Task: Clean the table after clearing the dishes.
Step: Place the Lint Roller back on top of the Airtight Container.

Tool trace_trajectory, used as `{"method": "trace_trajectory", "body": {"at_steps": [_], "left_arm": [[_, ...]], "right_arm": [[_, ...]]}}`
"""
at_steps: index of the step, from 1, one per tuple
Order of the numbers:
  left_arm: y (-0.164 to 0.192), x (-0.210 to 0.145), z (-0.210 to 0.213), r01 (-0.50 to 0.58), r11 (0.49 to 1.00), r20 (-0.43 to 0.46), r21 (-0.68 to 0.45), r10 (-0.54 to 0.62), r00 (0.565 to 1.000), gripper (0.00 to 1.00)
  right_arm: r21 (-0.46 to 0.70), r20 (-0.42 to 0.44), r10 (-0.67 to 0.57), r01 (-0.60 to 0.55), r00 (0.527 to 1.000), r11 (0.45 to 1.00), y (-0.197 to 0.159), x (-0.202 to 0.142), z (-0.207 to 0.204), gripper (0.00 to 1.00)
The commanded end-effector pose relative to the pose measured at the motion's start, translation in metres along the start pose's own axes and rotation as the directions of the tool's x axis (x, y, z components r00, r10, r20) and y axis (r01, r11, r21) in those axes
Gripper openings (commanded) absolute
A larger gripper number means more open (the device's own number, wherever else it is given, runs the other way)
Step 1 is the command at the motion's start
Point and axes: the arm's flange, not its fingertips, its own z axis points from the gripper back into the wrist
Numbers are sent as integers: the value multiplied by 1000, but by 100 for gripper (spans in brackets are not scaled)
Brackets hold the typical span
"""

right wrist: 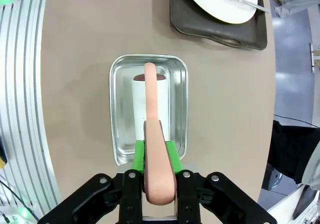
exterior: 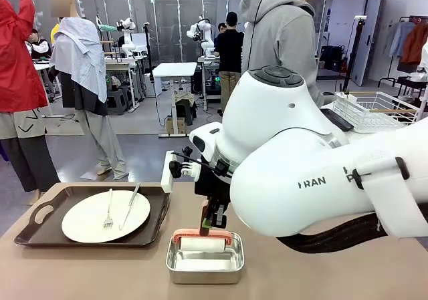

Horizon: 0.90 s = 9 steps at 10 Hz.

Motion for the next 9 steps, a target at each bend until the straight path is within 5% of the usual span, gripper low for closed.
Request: {"method": "trace_trajectory", "body": {"at_steps": [1,4,5,9], "left_arm": [[2,1,3,10,1000,0,-16,-10,1000,100],[2,1,3,10,1000,0,-16,-10,1000,100],[2,1,3,10,1000,0,-16,-10,1000,100],[2,1,3,10,1000,0,-16,-10,1000,100]], "right_arm": [[-3,25,-9,9,1000,1000,2,3,6,21],[1,7,-7,7,1000,1000,0,1,2,21],[96,-5,-24,25,1000,995,-11,-7,5,21],[170,-135,-2,25,991,985,-40,17,-26,21]]}}
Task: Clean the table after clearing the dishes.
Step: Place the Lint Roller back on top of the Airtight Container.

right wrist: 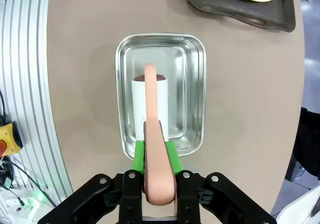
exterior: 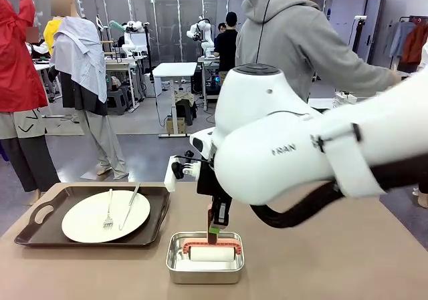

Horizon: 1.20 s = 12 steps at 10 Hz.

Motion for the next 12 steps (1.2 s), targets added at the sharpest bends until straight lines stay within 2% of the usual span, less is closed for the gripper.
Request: {"method": "trace_trajectory", "body": {"at_steps": [1,2,6,11,12], "left_arm": [[2,1,3,10,1000,1,-16,-10,1000,100],[2,1,3,10,1000,1,-16,-10,1000,100],[2,1,3,10,1000,1,-16,-10,1000,100],[2,1,3,10,1000,1,-16,-10,1000,100],[2,1,3,10,1000,1,-16,-10,1000,100]], "right_arm": [[46,-15,43,-42,999,998,-19,22,-3,21],[33,-30,24,-24,999,999,-27,27,-10,21],[118,-71,19,-10,997,993,-61,44,-42,21],[140,-91,39,-26,995,990,-91,41,-71,21],[143,-96,30,-16,995,990,-93,38,-74,29]]}}
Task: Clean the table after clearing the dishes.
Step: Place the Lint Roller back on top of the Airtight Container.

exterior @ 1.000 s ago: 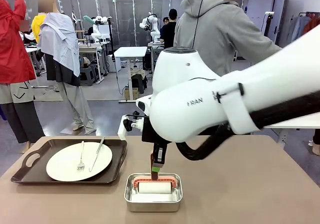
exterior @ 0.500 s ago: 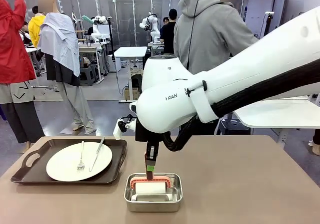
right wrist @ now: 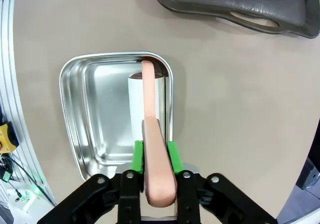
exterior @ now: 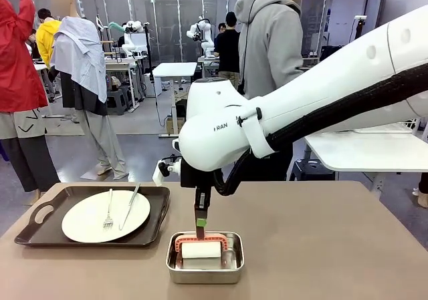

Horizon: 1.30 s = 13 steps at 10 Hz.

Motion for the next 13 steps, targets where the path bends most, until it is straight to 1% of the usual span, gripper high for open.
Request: {"method": "trace_trajectory", "body": {"at_steps": [1,2,3,4,5,8,9,10,11,13], "left_arm": [[2,1,3,10,1000,1,-15,-10,1000,100],[2,1,3,10,1000,1,-15,-10,1000,100],[2,1,3,10,1000,1,-15,-10,1000,100],[2,1,3,10,1000,1,-15,-10,1000,100],[2,1,3,10,1000,1,-15,-10,1000,100],[2,1,3,10,1000,1,-15,-10,1000,100],[2,1,3,10,1000,1,-15,-10,1000,100],[2,1,3,10,1000,1,-15,-10,1000,100],[2,1,3,10,1000,1,-15,-10,1000,100],[2,1,3,10,1000,1,-15,-10,1000,100]], "right_arm": [[-1,0,27,-27,1000,1000,-8,-5,-8,53],[-2,6,28,-28,1000,1000,-7,-6,-6,62],[-5,8,33,-33,999,999,-5,-6,-4,86],[-8,9,32,-32,999,999,-5,-7,-2,96],[-22,16,32,-32,999,999,-6,-6,0,100],[-34,13,28,-27,1000,999,-6,-6,5,100],[-42,36,21,-19,999,999,-7,-8,4,100],[-70,29,1,1,1000,998,-13,-14,-2,100],[-17,17,8,-7,1000,1000,-10,-3,3,100],[-17,17,8,-7,1000,1000,-10,-3,3,100]]}}
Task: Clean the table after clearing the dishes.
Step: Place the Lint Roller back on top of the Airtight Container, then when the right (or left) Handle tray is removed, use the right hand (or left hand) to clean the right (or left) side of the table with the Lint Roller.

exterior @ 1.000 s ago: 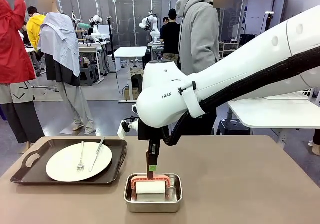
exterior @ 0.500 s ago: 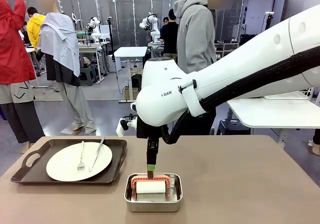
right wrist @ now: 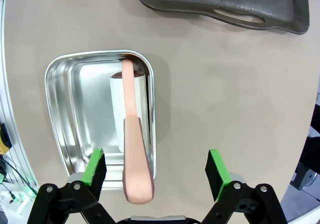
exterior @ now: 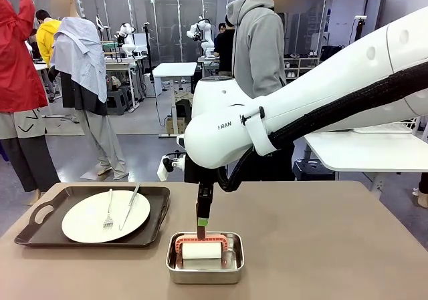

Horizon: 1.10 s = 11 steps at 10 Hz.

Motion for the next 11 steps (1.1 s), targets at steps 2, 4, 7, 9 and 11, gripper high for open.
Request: {"method": "trace_trajectory", "body": {"at_steps": [2,4,7,9,11], "left_arm": [[2,1,3,10,1000,1,-15,-10,1000,100],[2,1,3,10,1000,1,-15,-10,1000,100],[2,1,3,10,1000,1,-15,-10,1000,100],[2,1,3,10,1000,1,-15,-10,1000,100],[2,1,3,10,1000,1,-15,-10,1000,100]], "right_arm": [[8,-5,4,-4,1000,1000,3,2,1,100],[8,-5,4,-4,1000,1000,3,2,1,100],[8,-5,4,-4,1000,1000,3,2,1,100],[8,-5,4,-4,1000,1000,3,2,1,100],[8,-5,4,-4,1000,1000,3,2,1,100]]}}
